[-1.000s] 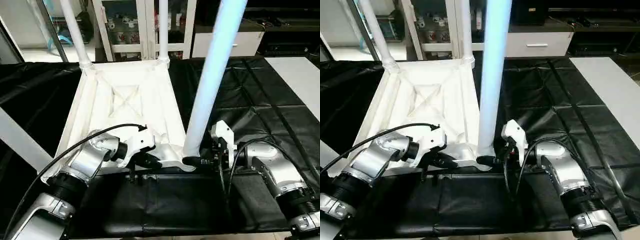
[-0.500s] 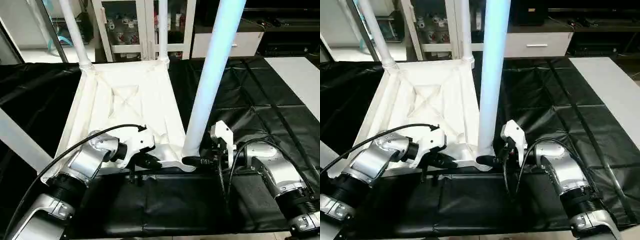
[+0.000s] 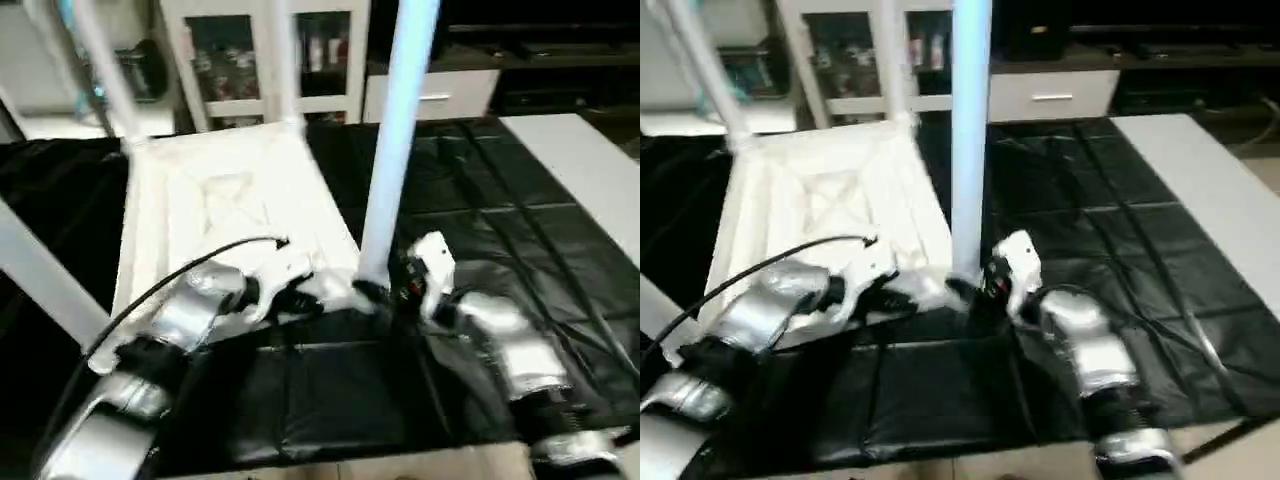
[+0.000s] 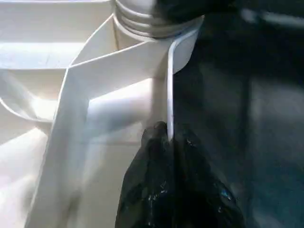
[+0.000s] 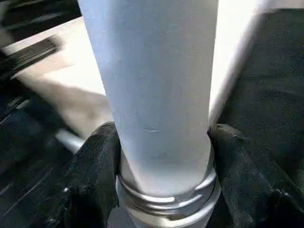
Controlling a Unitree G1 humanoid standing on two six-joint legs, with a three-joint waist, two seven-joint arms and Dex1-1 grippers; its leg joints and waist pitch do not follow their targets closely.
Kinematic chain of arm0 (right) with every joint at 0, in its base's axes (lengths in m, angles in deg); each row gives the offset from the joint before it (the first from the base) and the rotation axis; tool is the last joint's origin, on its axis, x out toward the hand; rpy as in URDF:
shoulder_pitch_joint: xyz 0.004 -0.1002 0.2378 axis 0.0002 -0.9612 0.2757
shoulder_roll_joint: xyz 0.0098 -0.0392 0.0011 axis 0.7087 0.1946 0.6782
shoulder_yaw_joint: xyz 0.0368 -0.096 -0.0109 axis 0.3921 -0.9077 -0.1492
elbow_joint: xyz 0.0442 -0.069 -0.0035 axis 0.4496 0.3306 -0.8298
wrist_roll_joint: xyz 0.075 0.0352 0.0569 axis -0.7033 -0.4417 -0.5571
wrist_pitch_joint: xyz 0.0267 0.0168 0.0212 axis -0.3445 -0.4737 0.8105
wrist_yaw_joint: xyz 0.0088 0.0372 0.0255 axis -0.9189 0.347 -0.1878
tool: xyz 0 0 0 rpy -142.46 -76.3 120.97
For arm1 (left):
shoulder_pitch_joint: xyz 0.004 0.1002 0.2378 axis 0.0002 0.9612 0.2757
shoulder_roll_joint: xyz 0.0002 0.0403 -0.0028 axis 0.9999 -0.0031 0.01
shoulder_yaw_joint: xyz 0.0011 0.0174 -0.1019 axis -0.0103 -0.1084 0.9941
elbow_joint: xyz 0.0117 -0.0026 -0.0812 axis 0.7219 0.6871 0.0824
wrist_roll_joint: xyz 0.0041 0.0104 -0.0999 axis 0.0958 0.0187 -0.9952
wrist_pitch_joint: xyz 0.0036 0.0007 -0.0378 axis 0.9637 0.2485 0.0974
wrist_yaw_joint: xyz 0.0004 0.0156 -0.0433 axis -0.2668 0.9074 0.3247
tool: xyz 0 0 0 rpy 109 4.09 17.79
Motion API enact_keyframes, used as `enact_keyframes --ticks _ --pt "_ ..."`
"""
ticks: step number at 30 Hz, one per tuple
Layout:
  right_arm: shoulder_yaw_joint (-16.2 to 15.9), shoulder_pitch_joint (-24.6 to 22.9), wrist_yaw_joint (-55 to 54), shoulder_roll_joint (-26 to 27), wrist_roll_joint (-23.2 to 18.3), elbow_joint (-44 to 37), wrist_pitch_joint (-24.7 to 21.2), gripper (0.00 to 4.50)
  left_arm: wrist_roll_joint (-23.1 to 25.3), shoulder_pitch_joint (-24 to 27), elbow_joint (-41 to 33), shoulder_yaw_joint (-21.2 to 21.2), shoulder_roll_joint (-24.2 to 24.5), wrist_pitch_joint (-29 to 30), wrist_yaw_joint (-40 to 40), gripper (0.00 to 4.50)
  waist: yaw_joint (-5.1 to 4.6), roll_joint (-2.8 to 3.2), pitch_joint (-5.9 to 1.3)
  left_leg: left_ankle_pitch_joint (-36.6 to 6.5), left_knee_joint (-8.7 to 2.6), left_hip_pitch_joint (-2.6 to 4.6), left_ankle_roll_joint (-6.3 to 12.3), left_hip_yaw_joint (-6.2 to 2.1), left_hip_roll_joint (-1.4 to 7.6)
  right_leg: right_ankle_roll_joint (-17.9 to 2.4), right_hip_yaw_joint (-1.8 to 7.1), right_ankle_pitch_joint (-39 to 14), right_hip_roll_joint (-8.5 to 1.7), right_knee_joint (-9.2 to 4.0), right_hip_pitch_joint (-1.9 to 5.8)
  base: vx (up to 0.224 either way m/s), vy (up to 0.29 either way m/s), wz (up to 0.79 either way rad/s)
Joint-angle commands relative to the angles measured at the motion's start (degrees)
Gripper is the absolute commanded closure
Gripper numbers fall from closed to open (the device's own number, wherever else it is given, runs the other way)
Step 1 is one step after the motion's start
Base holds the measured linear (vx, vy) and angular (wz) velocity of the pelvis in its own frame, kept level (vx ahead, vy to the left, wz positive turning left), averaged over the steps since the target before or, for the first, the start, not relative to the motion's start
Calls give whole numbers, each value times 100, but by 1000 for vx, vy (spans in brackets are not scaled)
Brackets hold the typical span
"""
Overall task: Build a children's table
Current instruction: Rotate leg to tighten
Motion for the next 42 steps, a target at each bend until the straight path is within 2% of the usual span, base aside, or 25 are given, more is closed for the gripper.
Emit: enact_keyframes --ticks 1,2,6,7,8,9,11,12,13,15,16,19,20,21,24,27,29,31,33,34,35,36,37,38,42 --pt "50 128 -666 170 174 276 5 191 90 -93 292 -119 -209 -54 -305 450 -51 -57 -264 -2647 -575 158 -256 -349 438 -784 180 -3105 -388 -574 50 0 0 0" --pt "89 203 -1013 260 278 440 60 191 101 -192 398 -83 -280 -36 -426 450 -64 -65 -259 -2709 -580 148 -243 -366 442 -772 173 -3140 -399 -581 50 0 0 0" --pt "381 592 -2423 640 455 1135 59 191 141 -534 753 32 -500 -68 -795 450 -138 -19 -256 -2898 -621 135 -333 -400 435 -728 132 -3108 -382 -590 54 0 0 0" --pt "601 770 -3037 854 390 1370 66 191 159 -641 876 54 -571 -90 -854 450 -172 20 -282 -2880 -651 96 -362 -426 451 -779 117 -2720 -397 -566 99 0 0 0" --pt "664 822 -3305 921 403 1434 96 191 166 -668 914 58 -591 -99 -877 450 -191 82 -294 -2872 -651 110 -383 -420 446 -828 126 -2521 -388 -560 80 0 0 0" --pt "713 870 -3532 983 435 1498 143 191 175 -712 1002 68 -617 -138 -917 450 -215 48 -323 -2805 -652 118 -389 -399 447 -955 128 -2070 -365 -539 72 0 0 0" --pt "789 973 -4013 1155 493 1616 251 191 182 -786 1145 77 -661 -202 -976 450 -221 32 -317 -2628 -631 104 -297 -344 431 -1142 147 -1652 -377 -523 65 0 0 0" --pt "782 1007 -4152 1257 522 1634 312 191 180 -812 1197 82 -687 -222 -1011 450 -227 72 -320 -2524 -620 84 -231 -339 418 -1168 150 -1661 -401 -521 98 0 0 0" --pt "758 1025 -4236 1324 555 1637 363 191 179 -826 1229 82 -707 -233 -1035 450 -227 45 -336 -2377 -615 77 -169 -330 424 -1180 154 -1554 -401 -522 106 0 0 0" --pt "589 1029 -4364 1382 767 1623 539 191 183 -844 1289 75 -735 -270 -1043 450 -205 36 -341 -2178 -605 76 -88 -304 428 -1245 160 -1323 -395 -505 110 0 0 0" --pt "548 1033 -4393 1383 822 1624 581 191 185 -854 1309 73 -745 -278 -1044 450 -205 0 -348 -2100 -599 69 -53 -296 433 -1266 163 -1264 -395 -497 122 0 0 0" --pt "409 1071 -4305 1379 923 1638 762 191 202 -839 1339 80 -741 -331 -1018 450 -165 1 -356 -1735 -559 54 178 -268 436 -1349 174 -1135 -409 -475 146 0 0 0" --pt "364 1103 -4211 1353 936 1639 844 191 214 -830 1359 94 -732 -363 -1003 450 -162 1 -356 -1677 -555 55 195 -265 438 -1358 173 -1111 -400 -467 144 0 0 0" --pt "335 1105 -4007 1312 912 1567 956 139 226 -818 1365 98 -709 -394 -973 450 -155 -2 -361 -1609 -545 55 261 -260 434 -1382 170 -1054 -396 -458 151 0 0 0" --pt "246 1012 -3225 1159 736 1158 1045 127 244 -765 1320 86 -600 -450 -851 450 -134 -8 -378 -1318 -527 34 445 -256 452 -1445 158 -776 -392 -419 197 0 0 0" --pt "159 825 -2499 916 520 598 601 90 250 -653 1123 39 -467 -411 -699 450 -39 -25 -377 -1030 -518 37 653 -250 479 -1480 162 -535 -397 -381 211 0 0 0" --pt "107 729 -2050 755 384 343 457 86 234 -587 988 15 -404 -366 -587 450 21 -24 -380 -882 -507 43 726 -244 492 -1506 166 -412 -404 -354 216 0 0 0" --pt "-50 559 -1334 416 233 -57 165 54 210 -449 761 -43 -287 -333 -370 450 58 -23 -378 -862 -506 55 719 -243 500 -1539 159 -436 -396 -348 210 0 0 0" --pt "-204 404 -700 57 120 -399 -55 44 189 -296 560 -127 -158 -354 -99 450 91 -29 -375 -856 -511 60 704 -243 514 -1501 164 -440 -393 -351 216 0 0 0" --pt "-339 291 -206 -209 45 -614 -112 44 163 -177 411 -207 -53 -365 157 450 109 1 -373 -872 -513 65 681 -244 514 -1506 165 -464 -391 -351 212 0 0 0" --pt "-429 218 122 -383 -2 -749 -145 38 145 -99 314 -261 16 -373 330 450 131 -26 -368 -969 -512 65 652 -241 508 -1485 158 -541 -385 -360 225 0 0 0" --pt "-489 147 439 -535 -69 -885 -262 26 128 -22 214 -303 81 -375 495 450 139 4 -355 -1031 -526 59 626 -244 517 -1472 166 -605 -394 -364 221 0 0 0" --pt "-489 147 439 -535 -69 -885 -262 26 128 -22 214 -303 81 -375 495 450 131 -8 -352 -1087 -533 61 611 -244 517 -1460 168 -661 -389 -378 224 0 0 0" --pt "-657 -9 1242 -962 -171 -1189 -478 26 6 174 -109 -402 246 -287 1007 450 153 -10 -352 -1225 -545 75 521 -254 530 -1439 162 -812 -384 -378 228 0 0 0" --pt "-886 -158 2069 -1445 -217 -1406 -547 26 -116 379 -531 -600 478 -101 1582 450 177 -8 -333 -1364 -559 92 394 -231 541 -1436 174 -991 -376 -390 185 0 0 0"
